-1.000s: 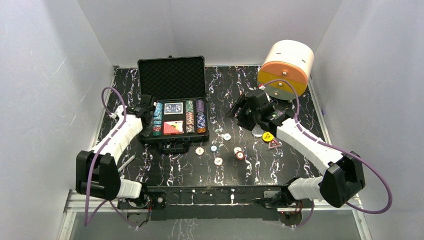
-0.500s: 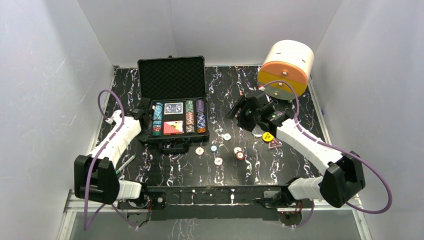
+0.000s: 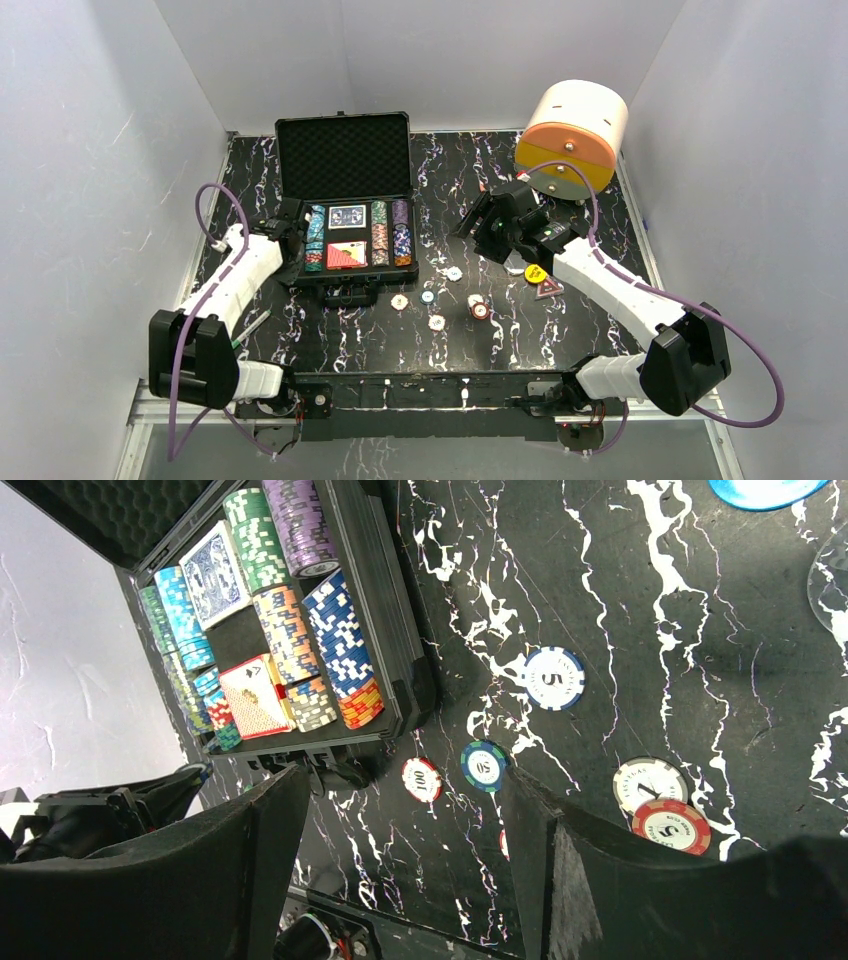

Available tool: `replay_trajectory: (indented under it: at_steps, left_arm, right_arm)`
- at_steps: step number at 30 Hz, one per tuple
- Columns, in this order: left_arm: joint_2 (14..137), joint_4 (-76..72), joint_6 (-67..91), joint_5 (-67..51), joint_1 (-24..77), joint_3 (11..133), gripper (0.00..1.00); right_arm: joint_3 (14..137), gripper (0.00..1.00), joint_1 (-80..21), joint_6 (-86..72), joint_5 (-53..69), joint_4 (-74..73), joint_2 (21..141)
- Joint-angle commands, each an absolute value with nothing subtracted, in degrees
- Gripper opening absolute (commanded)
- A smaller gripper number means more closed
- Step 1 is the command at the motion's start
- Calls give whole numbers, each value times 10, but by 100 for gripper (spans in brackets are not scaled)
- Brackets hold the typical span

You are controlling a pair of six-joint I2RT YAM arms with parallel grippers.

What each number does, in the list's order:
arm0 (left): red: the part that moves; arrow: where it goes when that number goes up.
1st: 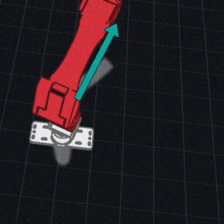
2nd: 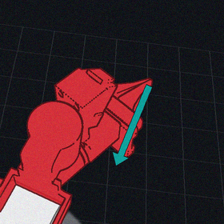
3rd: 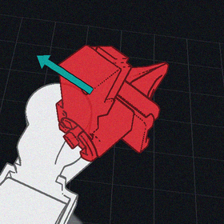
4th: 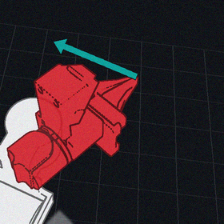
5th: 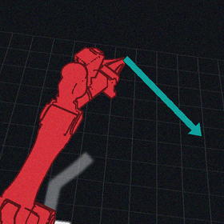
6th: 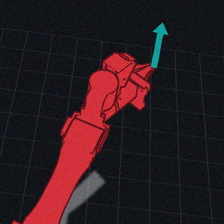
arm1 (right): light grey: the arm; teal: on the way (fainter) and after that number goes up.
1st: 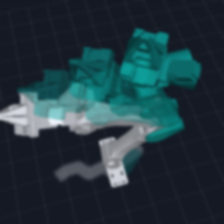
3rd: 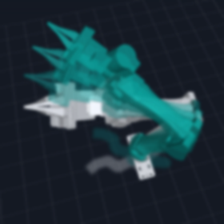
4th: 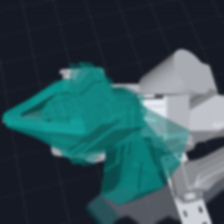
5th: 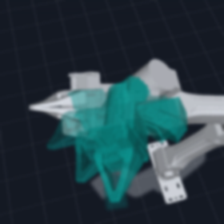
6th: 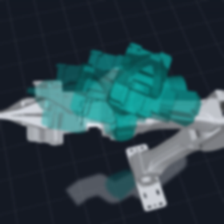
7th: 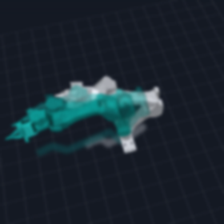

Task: Pack up texas hold em set

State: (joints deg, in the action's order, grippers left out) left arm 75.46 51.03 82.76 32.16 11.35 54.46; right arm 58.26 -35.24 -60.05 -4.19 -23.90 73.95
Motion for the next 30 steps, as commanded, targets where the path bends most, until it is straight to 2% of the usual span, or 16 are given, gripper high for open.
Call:
replay_trajectory:
  at_steps: [1, 18, 20, 24, 26, 30]
  left_arm:
    - [764, 511, 834, 357, 111, 556, 0]
    - [781, 435, 804, 357, 103, 547, 0]
    - [781, 391, 782, 317, 102, 533, 10]
    - [780, 366, 791, 252, 98, 515, 14]
    - [769, 364, 789, 252, 95, 512, 27]
    - [759, 369, 783, 267, 95, 514, 41]
  right_arm:
    - [584, 78, -349, -601, -46, -229, 721]
    - [596, 78, -349, -596, -59, -246, 718]
    - [598, 78, -349, -593, -62, -249, 716]
    - [595, 78, -349, -594, -62, -249, 712]
    - [594, 78, -349, -593, -63, -250, 710]
    - [592, 78, -348, -593, -62, -249, 709]
